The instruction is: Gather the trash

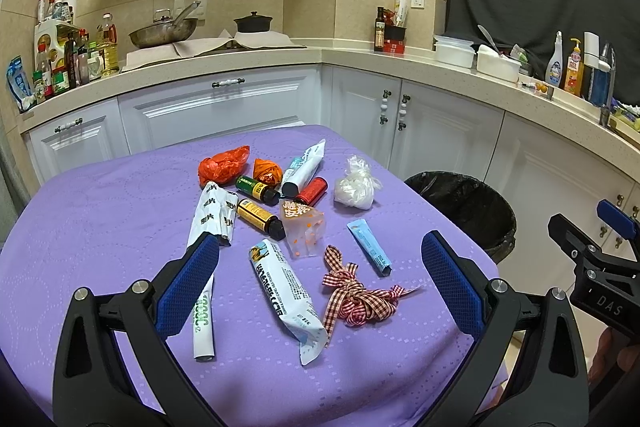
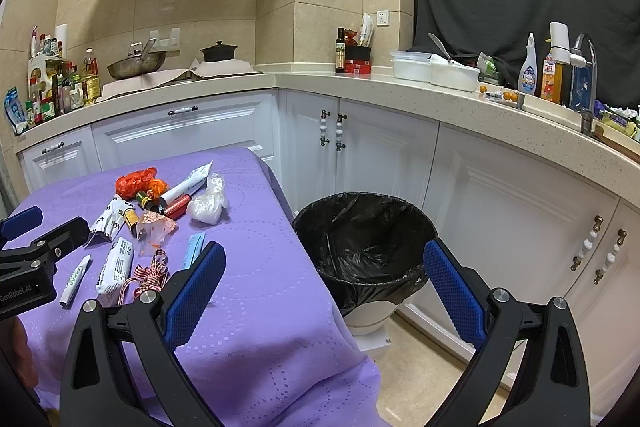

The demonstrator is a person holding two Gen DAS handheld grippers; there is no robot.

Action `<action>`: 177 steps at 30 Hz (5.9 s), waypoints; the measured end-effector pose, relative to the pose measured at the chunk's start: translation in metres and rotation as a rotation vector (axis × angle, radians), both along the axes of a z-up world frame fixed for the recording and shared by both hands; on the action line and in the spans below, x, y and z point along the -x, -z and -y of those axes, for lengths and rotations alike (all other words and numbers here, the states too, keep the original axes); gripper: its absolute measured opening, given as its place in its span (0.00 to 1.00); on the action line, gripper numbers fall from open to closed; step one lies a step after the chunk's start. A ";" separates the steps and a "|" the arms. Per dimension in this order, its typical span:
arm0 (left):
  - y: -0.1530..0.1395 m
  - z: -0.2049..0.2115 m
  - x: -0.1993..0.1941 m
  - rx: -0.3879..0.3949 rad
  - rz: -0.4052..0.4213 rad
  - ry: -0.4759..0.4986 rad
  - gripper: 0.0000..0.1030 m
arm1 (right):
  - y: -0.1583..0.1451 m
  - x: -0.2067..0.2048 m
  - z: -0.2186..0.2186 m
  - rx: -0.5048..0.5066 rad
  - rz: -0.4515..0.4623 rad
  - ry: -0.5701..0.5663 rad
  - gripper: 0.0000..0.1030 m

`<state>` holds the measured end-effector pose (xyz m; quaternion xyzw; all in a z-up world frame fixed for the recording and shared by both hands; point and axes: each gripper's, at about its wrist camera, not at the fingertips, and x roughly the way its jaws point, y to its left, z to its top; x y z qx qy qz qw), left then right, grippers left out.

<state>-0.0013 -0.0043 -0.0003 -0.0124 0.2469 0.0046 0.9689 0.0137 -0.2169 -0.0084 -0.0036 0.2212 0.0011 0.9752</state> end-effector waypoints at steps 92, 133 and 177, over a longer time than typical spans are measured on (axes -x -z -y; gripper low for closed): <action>0.076 -0.095 -0.002 0.034 -0.215 -0.183 0.70 | 0.050 -0.034 -0.079 0.025 -0.150 -0.243 0.94; 0.085 -0.122 0.002 0.085 -0.213 -0.164 0.12 | 0.077 -0.036 -0.128 -0.018 -0.224 -0.490 0.17; 0.024 0.145 -0.175 -0.018 -0.077 0.325 0.11 | 0.042 -0.141 0.094 -0.075 -0.042 0.005 0.16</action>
